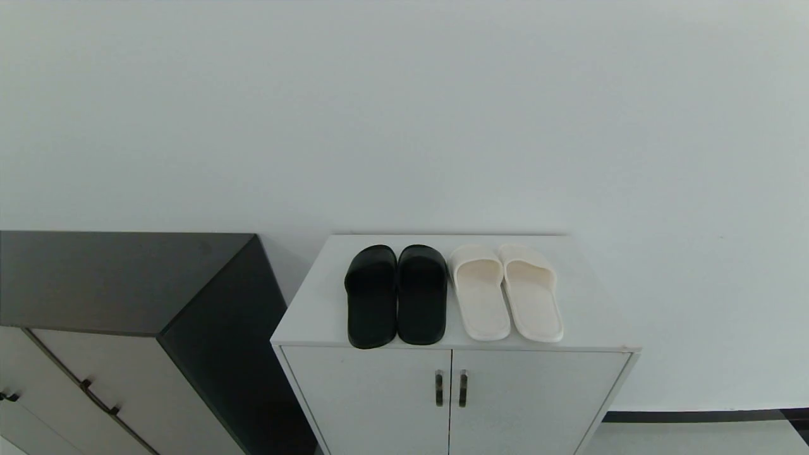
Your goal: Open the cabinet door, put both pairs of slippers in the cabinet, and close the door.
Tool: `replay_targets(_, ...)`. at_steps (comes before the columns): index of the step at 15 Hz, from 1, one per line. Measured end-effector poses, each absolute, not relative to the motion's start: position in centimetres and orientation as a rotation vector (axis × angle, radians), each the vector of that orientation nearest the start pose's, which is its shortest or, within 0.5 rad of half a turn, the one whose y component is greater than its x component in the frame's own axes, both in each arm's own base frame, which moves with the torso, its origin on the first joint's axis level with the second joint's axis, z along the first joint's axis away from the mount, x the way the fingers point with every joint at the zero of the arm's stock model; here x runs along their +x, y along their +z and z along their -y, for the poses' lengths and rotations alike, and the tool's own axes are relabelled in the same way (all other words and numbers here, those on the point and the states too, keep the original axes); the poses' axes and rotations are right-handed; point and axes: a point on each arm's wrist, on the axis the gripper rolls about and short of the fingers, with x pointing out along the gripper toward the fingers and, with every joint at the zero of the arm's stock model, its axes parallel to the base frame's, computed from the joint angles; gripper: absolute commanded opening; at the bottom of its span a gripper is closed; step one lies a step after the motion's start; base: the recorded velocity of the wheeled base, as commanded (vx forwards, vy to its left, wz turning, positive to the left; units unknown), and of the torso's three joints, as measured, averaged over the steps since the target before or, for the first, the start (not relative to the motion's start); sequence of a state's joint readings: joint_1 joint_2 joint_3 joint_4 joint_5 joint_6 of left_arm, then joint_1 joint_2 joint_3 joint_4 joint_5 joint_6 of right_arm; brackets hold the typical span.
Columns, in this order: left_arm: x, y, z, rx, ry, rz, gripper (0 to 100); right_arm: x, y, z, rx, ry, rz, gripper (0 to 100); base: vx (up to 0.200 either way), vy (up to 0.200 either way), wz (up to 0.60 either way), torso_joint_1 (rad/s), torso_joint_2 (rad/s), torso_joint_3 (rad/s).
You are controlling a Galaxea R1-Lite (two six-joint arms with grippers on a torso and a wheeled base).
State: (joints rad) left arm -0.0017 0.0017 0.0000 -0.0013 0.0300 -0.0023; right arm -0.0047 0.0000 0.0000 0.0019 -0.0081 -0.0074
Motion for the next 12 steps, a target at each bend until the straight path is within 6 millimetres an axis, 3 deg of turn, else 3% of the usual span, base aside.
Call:
replay_targets(9,-2.3,7.6,-0.1,0.001,0.023,0.0,0,-2.3,7.6,0.0,0.004,-0.026,-0.002,100,0.0,0.0,0.0,0.0,0.0,0.0)
replay_targets(10,-2.3,7.6,-0.1,0.004,0.019,-0.001,0,-2.4,8.0,0.0,-0.005,-0.028,0.006,100,0.0,0.0,0.0,0.0,0.0,0.0)
replay_targets(12,-2.3,7.6,0.0,0.007,0.01,-0.001,0,-3.0,11.7,0.0,0.055,-0.011,0.081,100,0.0,0.0,0.0,0.0,0.0,0.0)
